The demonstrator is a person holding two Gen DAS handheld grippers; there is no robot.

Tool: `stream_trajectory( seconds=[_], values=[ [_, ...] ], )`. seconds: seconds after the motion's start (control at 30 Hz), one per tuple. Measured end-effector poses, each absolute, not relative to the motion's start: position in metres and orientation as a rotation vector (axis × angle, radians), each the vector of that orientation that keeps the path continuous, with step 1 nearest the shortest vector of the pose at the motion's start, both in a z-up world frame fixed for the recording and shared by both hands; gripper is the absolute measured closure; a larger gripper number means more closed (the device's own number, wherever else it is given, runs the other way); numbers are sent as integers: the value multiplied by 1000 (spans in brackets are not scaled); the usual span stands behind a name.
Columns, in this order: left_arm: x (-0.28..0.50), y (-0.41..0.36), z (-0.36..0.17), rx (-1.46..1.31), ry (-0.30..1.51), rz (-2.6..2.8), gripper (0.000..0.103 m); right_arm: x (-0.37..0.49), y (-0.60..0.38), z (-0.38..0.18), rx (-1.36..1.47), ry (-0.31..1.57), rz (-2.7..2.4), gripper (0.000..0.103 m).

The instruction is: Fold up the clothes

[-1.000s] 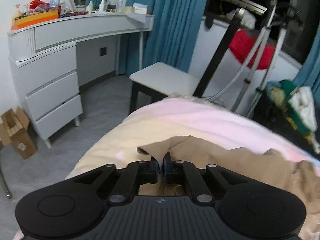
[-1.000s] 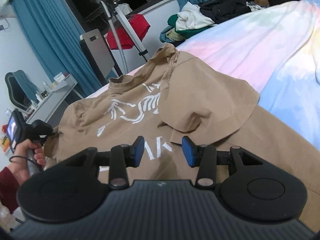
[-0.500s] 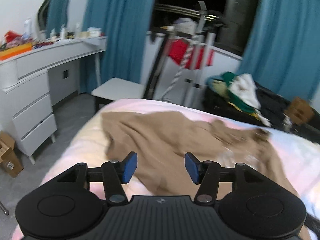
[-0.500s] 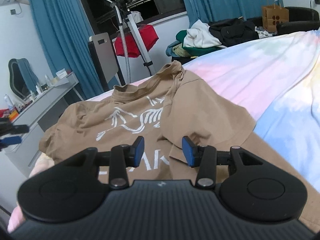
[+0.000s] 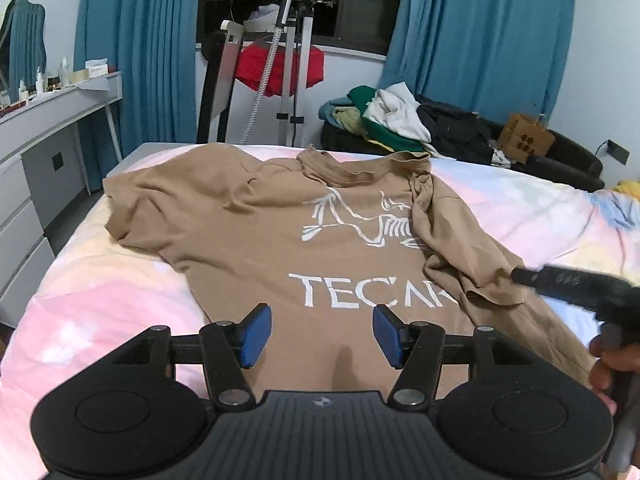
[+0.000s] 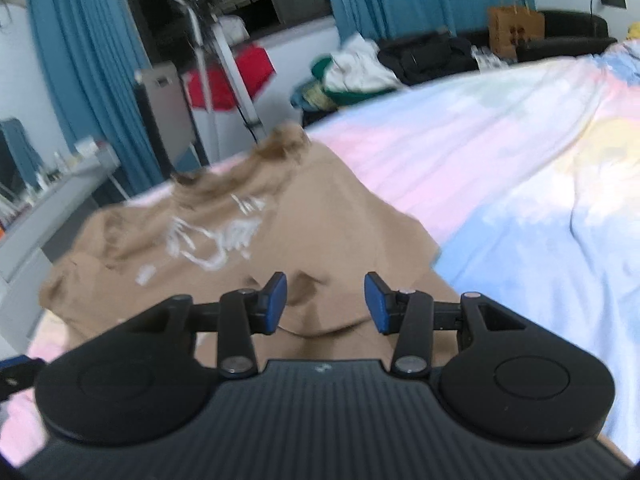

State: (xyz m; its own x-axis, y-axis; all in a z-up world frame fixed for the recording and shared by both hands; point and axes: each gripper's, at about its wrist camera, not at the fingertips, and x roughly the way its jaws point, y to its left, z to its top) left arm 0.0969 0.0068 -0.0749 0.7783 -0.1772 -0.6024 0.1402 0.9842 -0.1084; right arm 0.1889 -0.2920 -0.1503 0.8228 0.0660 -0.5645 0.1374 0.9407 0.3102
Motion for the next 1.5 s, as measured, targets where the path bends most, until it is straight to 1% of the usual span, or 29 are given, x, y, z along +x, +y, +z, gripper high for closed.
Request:
stream_trajectory(
  seconds=[0.13,0.2,0.27,0.37,0.43,0.47,0.5,0.6,0.77,0.93,1.1,1.23,1.3,1.37,1.43,1.47,1.5],
  values=[
    [106,17,-79,-73,660,-188,44,203,-303,-171,419,681,-84,54],
    [111,21,-80,-79,663,-191,44,208,-305,-176,459,681,-77,47],
    [114,23,-82,-75,662,-188,44,210,-304,-181,499,656,-51,44],
    [121,29,-85,-93,677,-182,44,215,-300,-186,512,633,-42,45],
    [124,32,-87,-105,682,-176,44,218,-293,-187,434,629,-72,63],
    [125,33,-88,-111,684,-172,44,219,-290,-186,396,624,-97,84],
    [126,34,-89,-115,684,-168,44,218,-291,-184,379,611,-117,92],
    [131,37,-92,-129,690,-157,44,214,-302,-166,400,530,-152,96],
    [139,39,-99,-144,699,-146,44,217,-335,-134,435,418,-230,97],
    [144,37,-108,-143,721,-142,44,236,-391,-120,494,301,-353,97],
    [153,33,-116,-137,744,-142,44,284,-441,-107,469,307,-400,97],
    [161,31,-124,-134,760,-145,44,321,-462,-91,357,280,-399,97],
    [165,31,-128,-136,771,-147,44,333,-465,-103,287,313,-399,97],
    [169,31,-131,-136,782,-145,44,345,-468,-118,227,361,-403,95],
    [172,31,-133,-141,789,-146,44,347,-475,-137,239,433,-398,94],
    [172,32,-133,-145,790,-147,44,345,-476,-144,254,456,-400,91],
    [172,33,-132,-147,785,-150,44,339,-475,-146,273,457,-409,80]
  ],
)
